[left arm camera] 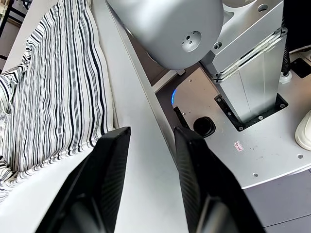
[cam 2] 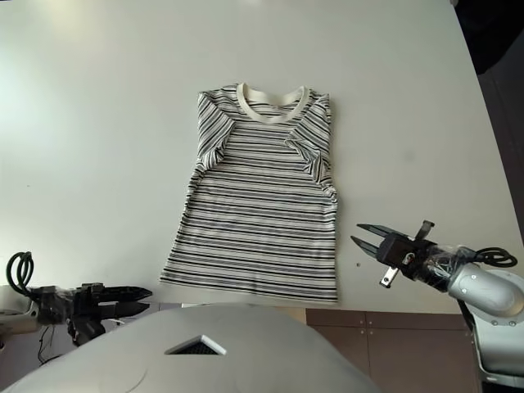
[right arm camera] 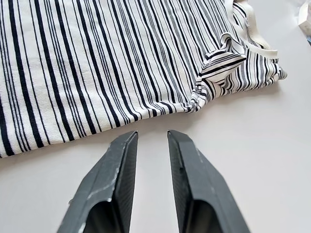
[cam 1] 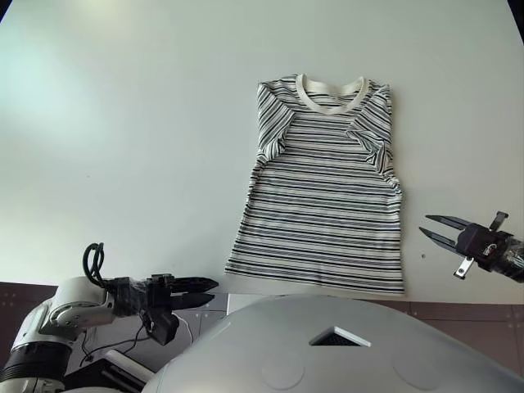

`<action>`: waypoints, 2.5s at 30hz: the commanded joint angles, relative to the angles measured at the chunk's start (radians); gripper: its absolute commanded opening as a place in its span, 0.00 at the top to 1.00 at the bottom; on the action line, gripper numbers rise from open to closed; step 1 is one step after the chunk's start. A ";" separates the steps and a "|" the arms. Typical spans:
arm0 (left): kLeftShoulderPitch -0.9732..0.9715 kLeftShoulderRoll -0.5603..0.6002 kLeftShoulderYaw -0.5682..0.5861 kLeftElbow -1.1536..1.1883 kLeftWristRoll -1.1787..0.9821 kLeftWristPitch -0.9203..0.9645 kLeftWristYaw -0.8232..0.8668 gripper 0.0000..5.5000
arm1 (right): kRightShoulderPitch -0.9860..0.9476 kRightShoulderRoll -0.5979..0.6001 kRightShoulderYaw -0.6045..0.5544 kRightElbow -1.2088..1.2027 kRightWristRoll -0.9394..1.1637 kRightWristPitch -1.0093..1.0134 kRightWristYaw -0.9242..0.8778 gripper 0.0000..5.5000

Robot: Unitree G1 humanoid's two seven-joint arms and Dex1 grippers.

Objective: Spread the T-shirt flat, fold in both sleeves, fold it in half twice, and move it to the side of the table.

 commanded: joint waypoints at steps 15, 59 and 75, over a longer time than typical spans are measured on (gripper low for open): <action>-0.072 0.205 -0.157 -0.089 -0.113 0.190 0.116 0.67 | 0.009 -0.004 0.041 -0.004 -0.078 -0.017 -0.033 0.80; -0.248 0.163 -0.414 0.007 0.124 0.242 0.230 0.98 | -0.015 -0.051 0.047 0.012 -0.139 -0.168 -0.048 0.80; -0.225 0.133 -0.403 -0.007 0.149 0.274 0.293 0.98 | 0.083 -0.124 0.034 0.291 -0.406 -0.903 -0.161 0.80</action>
